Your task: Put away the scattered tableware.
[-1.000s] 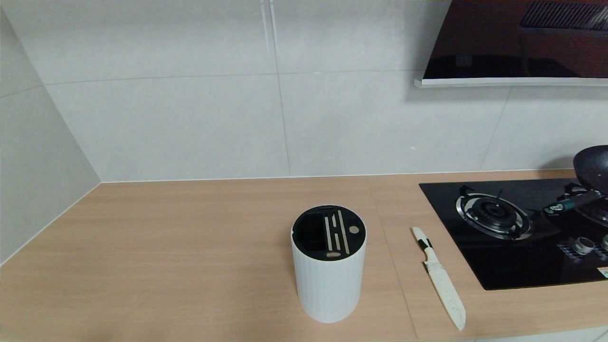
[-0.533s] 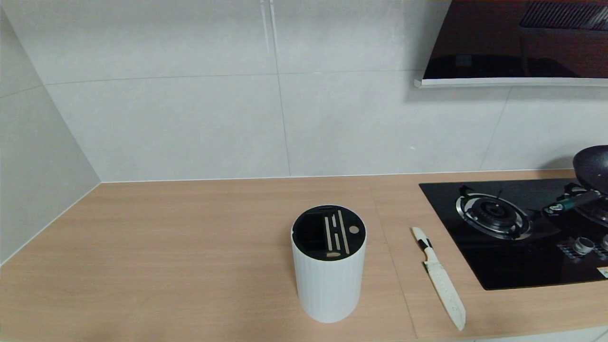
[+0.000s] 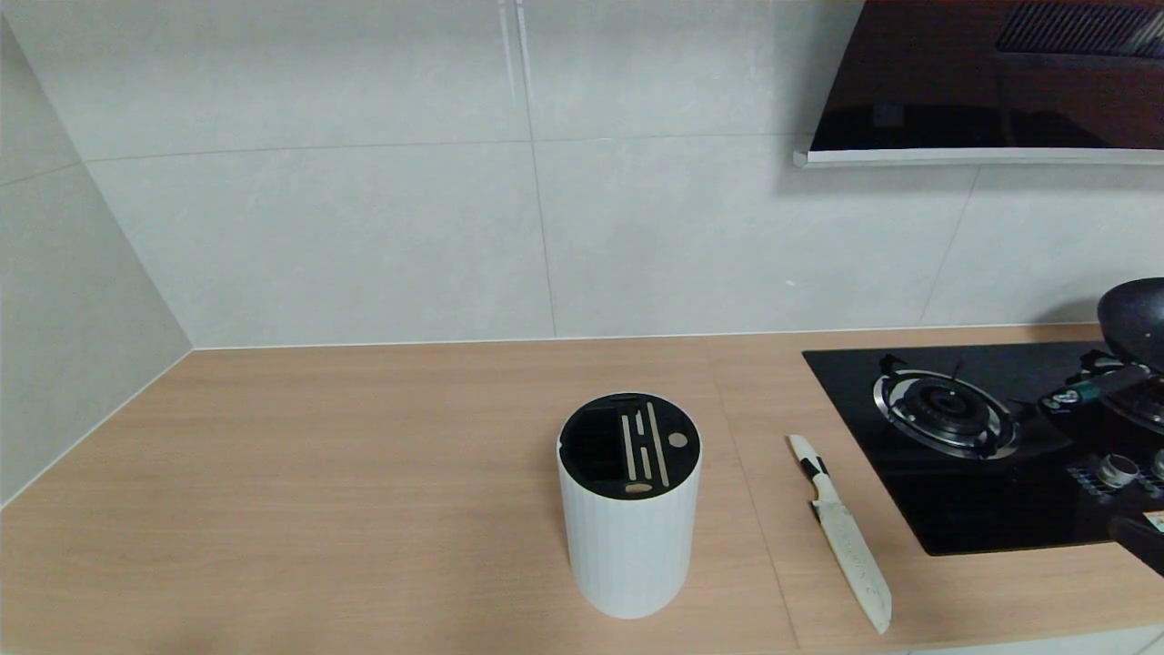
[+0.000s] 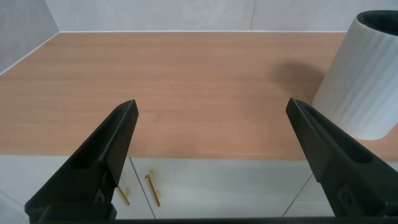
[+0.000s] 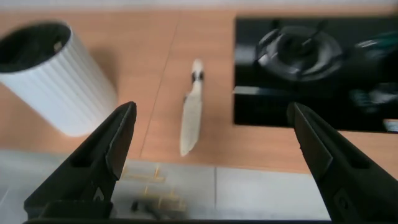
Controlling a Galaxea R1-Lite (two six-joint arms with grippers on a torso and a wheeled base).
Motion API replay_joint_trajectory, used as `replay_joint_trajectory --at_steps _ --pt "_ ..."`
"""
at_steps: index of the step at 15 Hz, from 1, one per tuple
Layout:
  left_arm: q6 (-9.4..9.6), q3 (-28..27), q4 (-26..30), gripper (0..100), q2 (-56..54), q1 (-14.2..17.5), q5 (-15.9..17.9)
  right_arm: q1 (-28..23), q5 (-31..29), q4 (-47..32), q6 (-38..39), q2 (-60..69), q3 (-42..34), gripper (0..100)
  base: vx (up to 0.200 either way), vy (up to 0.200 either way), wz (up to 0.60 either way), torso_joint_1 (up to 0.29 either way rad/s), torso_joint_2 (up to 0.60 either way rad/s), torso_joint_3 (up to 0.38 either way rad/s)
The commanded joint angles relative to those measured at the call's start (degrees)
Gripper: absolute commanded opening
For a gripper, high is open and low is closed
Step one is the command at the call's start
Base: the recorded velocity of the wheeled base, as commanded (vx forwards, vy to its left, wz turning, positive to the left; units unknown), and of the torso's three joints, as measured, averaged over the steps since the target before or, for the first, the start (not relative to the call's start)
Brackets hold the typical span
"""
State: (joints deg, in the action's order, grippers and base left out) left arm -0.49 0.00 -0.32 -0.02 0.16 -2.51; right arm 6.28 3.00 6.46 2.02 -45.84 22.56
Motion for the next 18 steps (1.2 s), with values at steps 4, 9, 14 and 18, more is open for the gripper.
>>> replay_joint_trajectory --at_steps 4,9,14,18 --pt "-0.04 0.00 -0.03 100 0.02 0.02 -0.04 5.06 -2.12 16.74 0.00 -36.34 5.38 100 0.000 0.000 0.00 0.000 0.00 0.000" --pt "-0.04 0.00 -0.03 100 0.02 0.02 -0.04 7.34 -3.35 24.12 -0.09 -54.01 7.23 100 0.000 0.000 0.00 0.000 0.00 0.000" --pt "-0.04 0.00 -0.03 100 0.02 0.02 -0.04 8.66 -8.10 34.58 0.00 -67.63 6.44 100 0.000 0.000 0.00 0.000 0.00 0.000" --pt "-0.04 0.00 -0.03 100 0.02 0.02 0.05 8.66 -8.27 45.13 0.09 -75.28 6.53 100 0.000 0.000 0.00 0.000 0.00 0.000"
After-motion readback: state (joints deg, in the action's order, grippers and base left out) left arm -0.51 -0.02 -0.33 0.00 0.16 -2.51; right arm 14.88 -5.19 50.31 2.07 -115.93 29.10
